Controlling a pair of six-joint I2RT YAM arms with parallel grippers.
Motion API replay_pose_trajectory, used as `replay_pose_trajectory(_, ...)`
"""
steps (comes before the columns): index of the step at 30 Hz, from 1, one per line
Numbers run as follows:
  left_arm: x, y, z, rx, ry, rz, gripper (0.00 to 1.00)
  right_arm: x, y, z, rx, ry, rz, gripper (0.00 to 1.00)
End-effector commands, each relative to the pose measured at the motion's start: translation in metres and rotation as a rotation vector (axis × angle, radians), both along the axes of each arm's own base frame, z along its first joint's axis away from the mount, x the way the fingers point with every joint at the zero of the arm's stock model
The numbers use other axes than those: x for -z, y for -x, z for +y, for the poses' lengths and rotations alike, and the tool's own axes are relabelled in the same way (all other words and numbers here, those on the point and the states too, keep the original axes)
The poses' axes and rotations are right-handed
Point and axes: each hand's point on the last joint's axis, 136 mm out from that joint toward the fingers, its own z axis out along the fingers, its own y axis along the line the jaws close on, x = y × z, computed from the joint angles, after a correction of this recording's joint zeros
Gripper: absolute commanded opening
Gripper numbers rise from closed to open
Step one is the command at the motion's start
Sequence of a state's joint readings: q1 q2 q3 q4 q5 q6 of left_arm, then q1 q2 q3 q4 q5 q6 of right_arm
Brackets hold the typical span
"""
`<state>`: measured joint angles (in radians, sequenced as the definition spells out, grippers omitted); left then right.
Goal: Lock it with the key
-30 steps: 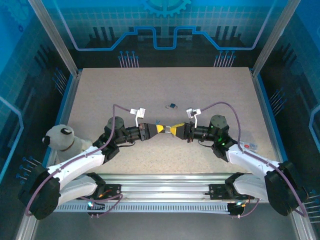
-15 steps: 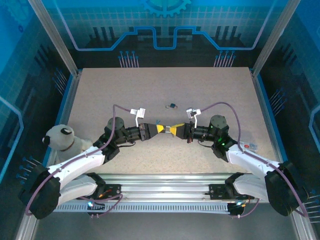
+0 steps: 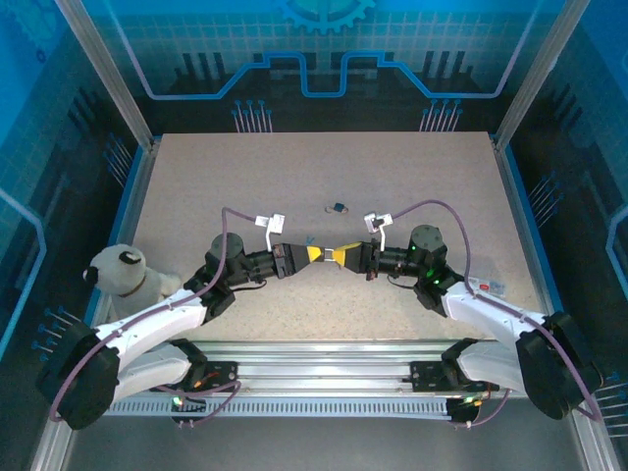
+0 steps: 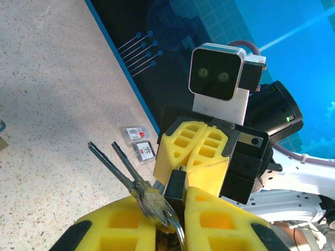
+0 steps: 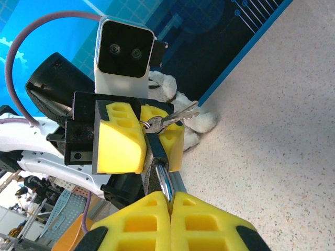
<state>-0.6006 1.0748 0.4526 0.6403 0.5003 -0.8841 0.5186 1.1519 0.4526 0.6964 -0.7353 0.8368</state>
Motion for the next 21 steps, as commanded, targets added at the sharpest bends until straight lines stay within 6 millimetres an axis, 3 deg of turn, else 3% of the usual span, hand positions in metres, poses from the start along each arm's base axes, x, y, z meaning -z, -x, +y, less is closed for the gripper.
replay_pose_trajectory(1,-0.044,0.021,-0.011,0.087,0.11,-0.159,0.0,0.008,0.006,0.007,-0.035,0.02,0.038,0.0)
replay_pose_trajectory(21,-0.035,0.027,-0.034,0.142,0.103,-0.146,0.0,0.011,0.011,0.019,-0.084,0.021,0.049,0.0)
